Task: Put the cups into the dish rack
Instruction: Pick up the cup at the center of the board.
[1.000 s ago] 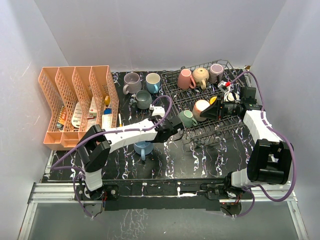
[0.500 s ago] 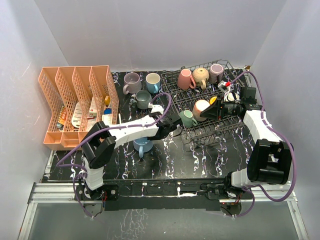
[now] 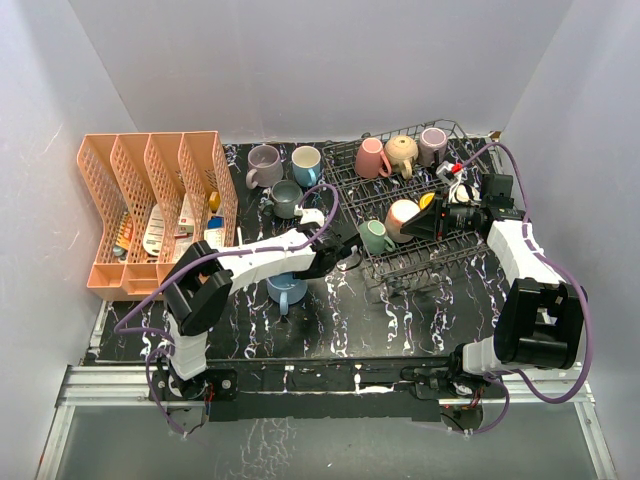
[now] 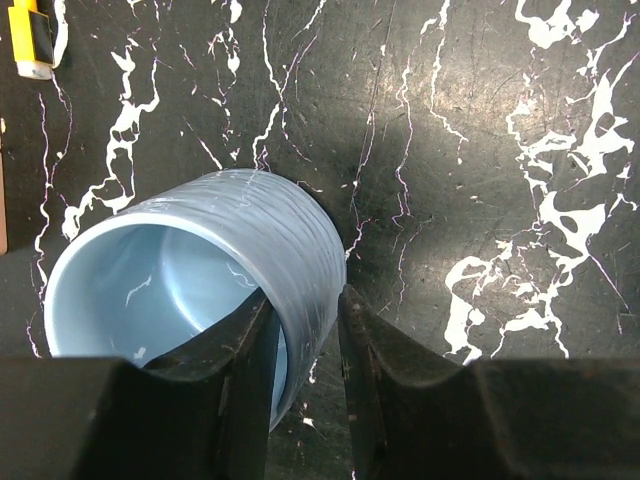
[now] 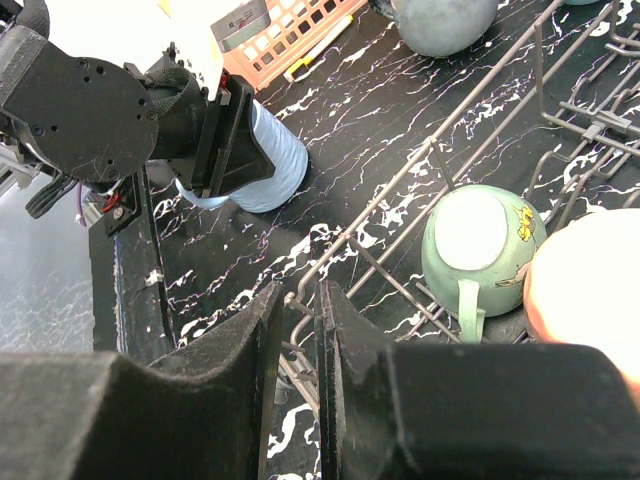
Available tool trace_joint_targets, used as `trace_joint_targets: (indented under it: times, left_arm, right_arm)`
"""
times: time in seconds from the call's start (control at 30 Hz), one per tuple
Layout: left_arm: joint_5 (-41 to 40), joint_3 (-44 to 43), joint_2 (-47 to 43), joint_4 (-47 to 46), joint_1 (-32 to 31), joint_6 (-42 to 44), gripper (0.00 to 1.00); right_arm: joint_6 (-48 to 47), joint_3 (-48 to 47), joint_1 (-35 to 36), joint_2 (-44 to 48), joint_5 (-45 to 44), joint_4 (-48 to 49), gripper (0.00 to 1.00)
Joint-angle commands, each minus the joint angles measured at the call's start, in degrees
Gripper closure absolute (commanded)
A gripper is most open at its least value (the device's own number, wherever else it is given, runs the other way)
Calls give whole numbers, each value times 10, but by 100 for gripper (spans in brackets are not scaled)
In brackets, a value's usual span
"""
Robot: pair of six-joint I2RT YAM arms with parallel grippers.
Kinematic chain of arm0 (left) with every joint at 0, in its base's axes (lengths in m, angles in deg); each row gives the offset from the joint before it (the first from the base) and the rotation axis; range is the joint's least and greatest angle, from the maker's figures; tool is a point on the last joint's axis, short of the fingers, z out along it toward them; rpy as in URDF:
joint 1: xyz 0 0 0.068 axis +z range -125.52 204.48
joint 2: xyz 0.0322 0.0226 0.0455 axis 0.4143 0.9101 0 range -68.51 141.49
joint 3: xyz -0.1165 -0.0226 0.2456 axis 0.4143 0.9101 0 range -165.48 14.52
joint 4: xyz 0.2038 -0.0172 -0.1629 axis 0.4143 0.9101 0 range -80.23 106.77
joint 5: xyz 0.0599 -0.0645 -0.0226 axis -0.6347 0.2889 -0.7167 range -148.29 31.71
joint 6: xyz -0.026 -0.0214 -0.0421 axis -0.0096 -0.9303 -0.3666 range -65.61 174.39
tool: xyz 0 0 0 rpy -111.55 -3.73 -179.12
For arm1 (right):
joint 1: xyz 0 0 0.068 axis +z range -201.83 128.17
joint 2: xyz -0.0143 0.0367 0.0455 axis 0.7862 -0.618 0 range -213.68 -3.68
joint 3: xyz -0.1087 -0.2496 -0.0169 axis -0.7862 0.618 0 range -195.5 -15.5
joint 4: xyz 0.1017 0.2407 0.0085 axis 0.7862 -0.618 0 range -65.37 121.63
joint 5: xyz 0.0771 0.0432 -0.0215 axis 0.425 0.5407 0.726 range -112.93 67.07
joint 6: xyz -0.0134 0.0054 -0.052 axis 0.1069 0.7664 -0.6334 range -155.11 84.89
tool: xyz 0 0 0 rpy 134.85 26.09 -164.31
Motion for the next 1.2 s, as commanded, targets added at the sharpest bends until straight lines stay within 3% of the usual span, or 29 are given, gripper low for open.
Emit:
trace_joint_targets:
  times: [0.0, 0.13, 0.33, 0.77, 0.87, 1.17]
  left_arm:
    - [-2, 5, -11, -3, 4, -4, 74]
    - [-4, 6, -19, -3, 4, -4, 80]
    - [-6, 15, -51, -12, 4, -3, 99]
    - [30, 60, -166, -75, 5, 34, 100]
    - [50, 101, -219, -129, 5, 49, 100]
    - [126, 313, -469, -410, 17, 67, 100]
  right_arm:
    - [-5, -17, -3, 2, 7, 7, 77]
    - [-5, -17, -3, 2, 7, 7, 77]
    - [-6, -17, -2, 2, 8, 7, 77]
    - [-5, -11, -2, 5, 25, 13, 77]
    - [-5, -8, -2, 7, 34, 17, 77]
    - [-8, 9, -2, 31, 78, 39, 77]
